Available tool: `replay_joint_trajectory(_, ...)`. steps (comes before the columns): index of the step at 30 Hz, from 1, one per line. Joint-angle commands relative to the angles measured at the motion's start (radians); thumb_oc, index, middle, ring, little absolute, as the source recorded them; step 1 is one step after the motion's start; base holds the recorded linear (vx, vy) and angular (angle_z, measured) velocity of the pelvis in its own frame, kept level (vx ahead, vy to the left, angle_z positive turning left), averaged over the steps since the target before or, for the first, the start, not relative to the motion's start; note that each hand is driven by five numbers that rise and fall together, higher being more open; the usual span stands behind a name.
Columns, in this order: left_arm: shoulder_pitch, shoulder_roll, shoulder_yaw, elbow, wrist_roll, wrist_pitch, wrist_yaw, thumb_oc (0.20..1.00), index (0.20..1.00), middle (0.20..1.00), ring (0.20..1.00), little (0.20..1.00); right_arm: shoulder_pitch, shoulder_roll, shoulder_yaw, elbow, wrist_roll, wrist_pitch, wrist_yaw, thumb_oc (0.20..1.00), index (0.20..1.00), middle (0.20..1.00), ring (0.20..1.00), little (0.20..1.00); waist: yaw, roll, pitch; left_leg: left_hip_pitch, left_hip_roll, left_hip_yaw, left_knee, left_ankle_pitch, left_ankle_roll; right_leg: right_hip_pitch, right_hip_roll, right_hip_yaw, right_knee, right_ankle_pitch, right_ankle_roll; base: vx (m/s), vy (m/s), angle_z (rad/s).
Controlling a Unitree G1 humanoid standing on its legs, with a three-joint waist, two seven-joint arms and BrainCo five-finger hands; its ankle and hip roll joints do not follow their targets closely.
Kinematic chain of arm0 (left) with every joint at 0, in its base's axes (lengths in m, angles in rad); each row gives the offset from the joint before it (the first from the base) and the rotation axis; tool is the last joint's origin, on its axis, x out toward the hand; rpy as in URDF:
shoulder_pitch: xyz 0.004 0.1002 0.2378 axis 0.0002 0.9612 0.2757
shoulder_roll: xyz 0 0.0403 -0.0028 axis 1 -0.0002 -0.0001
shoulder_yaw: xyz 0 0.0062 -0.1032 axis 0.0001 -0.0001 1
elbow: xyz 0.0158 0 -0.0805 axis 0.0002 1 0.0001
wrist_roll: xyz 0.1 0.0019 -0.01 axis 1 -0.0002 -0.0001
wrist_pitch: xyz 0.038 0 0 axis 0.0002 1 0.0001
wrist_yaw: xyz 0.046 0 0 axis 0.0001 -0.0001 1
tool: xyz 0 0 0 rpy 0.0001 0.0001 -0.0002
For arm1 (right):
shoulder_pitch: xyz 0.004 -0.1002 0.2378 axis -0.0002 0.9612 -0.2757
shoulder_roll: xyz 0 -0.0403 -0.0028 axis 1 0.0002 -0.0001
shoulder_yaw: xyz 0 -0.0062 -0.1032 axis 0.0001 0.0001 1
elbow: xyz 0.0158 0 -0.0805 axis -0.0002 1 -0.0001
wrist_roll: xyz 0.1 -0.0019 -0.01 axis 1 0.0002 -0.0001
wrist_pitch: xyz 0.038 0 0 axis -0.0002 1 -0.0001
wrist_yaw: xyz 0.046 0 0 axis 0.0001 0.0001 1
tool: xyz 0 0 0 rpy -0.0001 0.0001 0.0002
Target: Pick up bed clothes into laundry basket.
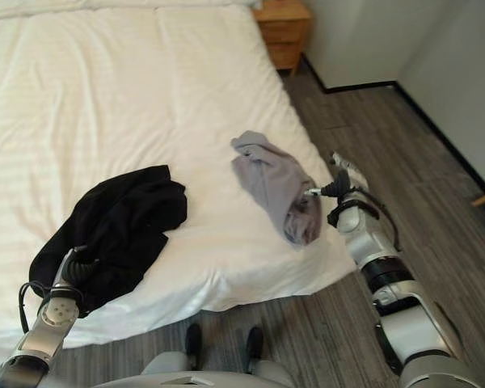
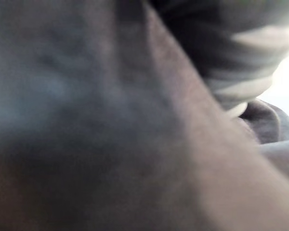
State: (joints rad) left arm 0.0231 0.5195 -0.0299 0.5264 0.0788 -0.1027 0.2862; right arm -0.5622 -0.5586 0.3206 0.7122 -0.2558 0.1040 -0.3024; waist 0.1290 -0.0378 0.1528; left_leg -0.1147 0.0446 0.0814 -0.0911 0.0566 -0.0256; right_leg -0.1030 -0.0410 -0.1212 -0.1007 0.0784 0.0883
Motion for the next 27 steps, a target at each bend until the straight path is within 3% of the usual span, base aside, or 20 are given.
replay_joint_trajectory(1,0.04,0.043,0.002,0.128,-0.075,0.023,0.013,0.2,0.2,0.2,0.2,0.2,-0.073,-0.021,-0.006,0.037,0.053,-0.017,-0.045,1.0,1.0,1.0,1.0,1.0,0.022,-0.042,0.037,-0.081,0.04,-0.085,0.004,0.018,-0.07,-0.025,-0.09,-0.03,0.013,-0.01,0.077,-0.06,-0.03,0.5)
replay_joint_trajectory(6,-0.037,0.02,-0.038,0.201,-0.143,-0.015,0.027,0.2,0.2,0.2,0.2,0.2,-0.144,0.009,0.013,0.224,0.116,-0.021,-0.071,1.0,1.0,1.0,1.0,1.0,0.051,-0.034,0.097,-0.184,0.037,-0.105,0.004,0.051,-0.089,-0.114,-0.09,-0.051,0.013,-0.001,0.076,-0.09,-0.016,0.25)
replay_joint_trajectory(7,-0.068,0.007,-0.058,0.237,-0.162,-0.021,0.024,0.2,0.2,0.2,0.2,0.2,-0.174,0.019,0.029,0.275,0.139,-0.019,-0.068,0.2,0.2,0.2,0.2,0.2,0.056,-0.033,0.113,-0.214,0.036,-0.108,0.004,0.059,-0.094,-0.136,-0.088,-0.056,0.013,0.0,0.075,-0.08,-0.022,0.1)
replay_joint_trajectory(14,-0.059,0.007,-0.066,0.183,-0.157,-0.015,0.011,0.2,0.2,0.2,0.2,0.2,-0.198,-0.015,0.046,0.198,0.146,-0.015,-0.059,0.2,0.2,0.2,0.2,0.2,0.061,-0.044,0.113,-0.172,0.039,-0.099,0.004,0.041,-0.089,-0.098,-0.082,-0.052,0.013,-0.022,0.073,0.0,0.014,0.02)
replay_joint_trajectory(21,0.083,0.028,0.019,-0.047,-0.172,-0.001,-0.043,0.2,0.2,0.2,0.2,0.2,-0.239,-0.272,-0.081,-0.055,0.217,-0.027,-0.064,0.2,0.2,0.2,0.2,0.2,0.041,-0.079,0.034,-0.044,0.035,-0.061,0.004,-0.002,-0.072,0.003,-0.092,-0.03,0.013,-0.021,0.081,0.07,0.085,-0.13)
replay_joint_trajectory(22,0.105,0.019,0.058,-0.099,-0.184,0.011,-0.042,0.2,0.2,0.2,0.2,0.2,-0.209,-0.351,-0.141,-0.125,0.247,-0.033,-0.071,0.2,0.2,0.2,0.2,0.2,0.026,-0.086,0.006,-0.013,0.033,-0.055,0.004,-0.022,-0.07,0.031,-0.098,-0.024,0.013,-0.027,0.085,0.06,0.11,-0.09)
replay_joint_trajectory(23,0.105,0.021,0.057,-0.101,-0.184,0.012,-0.043,0.2,0.2,0.2,0.2,0.2,-0.204,-0.351,-0.145,-0.129,0.247,-0.032,-0.071,0.2,0.2,0.2,0.2,0.2,0.027,-0.088,0.005,-0.018,0.032,-0.055,0.004,-0.015,-0.069,0.026,-0.099,-0.024,0.013,-0.021,0.085,0.05,0.11,-0.03)
replay_joint_trajectory(27,0.114,-0.017,0.123,-0.227,-0.201,0.036,-0.03,0.2,0.2,0.2,0.2,0.2,-0.059,-0.455,-0.343,-0.268,0.308,-0.049,-0.11,0.2,0.2,0.2,0.2,0.2,-0.023,-0.093,-0.062,0.045,0.026,-0.037,0.004,-0.047,-0.06,0.069,-0.116,-0.006,0.013,-0.025,0.093,0.03,0.103,-0.26)
